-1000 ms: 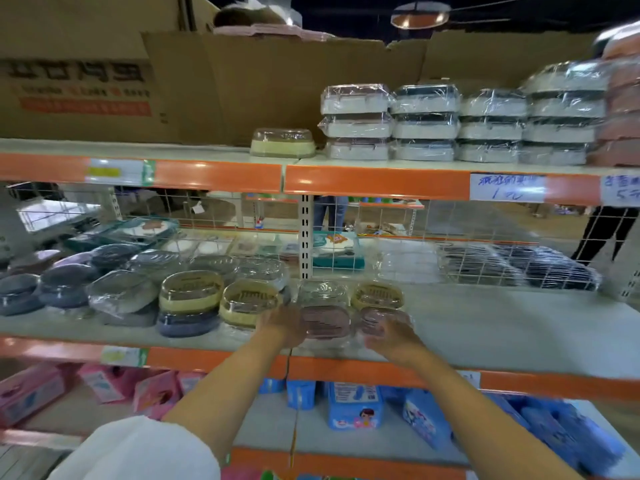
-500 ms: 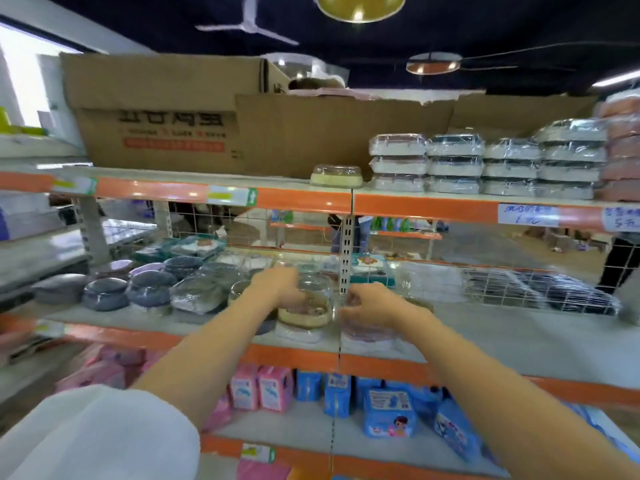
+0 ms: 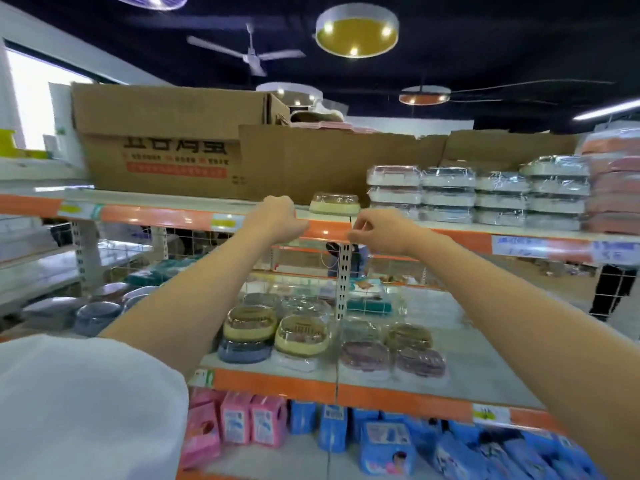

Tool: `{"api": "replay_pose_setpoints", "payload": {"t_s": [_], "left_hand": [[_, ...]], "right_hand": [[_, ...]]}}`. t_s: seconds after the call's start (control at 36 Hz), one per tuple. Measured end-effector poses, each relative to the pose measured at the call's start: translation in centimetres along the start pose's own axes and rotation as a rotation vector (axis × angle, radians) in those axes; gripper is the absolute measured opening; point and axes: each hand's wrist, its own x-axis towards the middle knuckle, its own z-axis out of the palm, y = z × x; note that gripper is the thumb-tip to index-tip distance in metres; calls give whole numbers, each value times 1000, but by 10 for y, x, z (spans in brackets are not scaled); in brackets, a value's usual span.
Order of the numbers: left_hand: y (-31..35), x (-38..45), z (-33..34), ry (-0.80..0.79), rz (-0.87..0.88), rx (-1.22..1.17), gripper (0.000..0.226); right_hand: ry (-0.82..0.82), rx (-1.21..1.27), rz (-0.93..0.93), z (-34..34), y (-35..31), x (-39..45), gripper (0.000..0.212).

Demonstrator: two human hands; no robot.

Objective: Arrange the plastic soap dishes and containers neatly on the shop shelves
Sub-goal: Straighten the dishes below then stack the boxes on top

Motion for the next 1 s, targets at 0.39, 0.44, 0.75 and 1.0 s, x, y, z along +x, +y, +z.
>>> {"api": "replay_pose_setpoints", "payload": {"t_s": [0.39,0.44,0.75,1.0], "left_hand": [[35,105,35,12,-136,-189,37],[37,121,40,1,-165,-197,37],[35,202,66,37,-205,-112,30],[33,259,74,-166,-257,-43,39]], "right_hand": [[116,136,162,-32,115,56,32],[111,133,181,-32,130,67,34],[233,221,345,-41,198,137,33],[296,275,546,-54,206,184,71]]}}
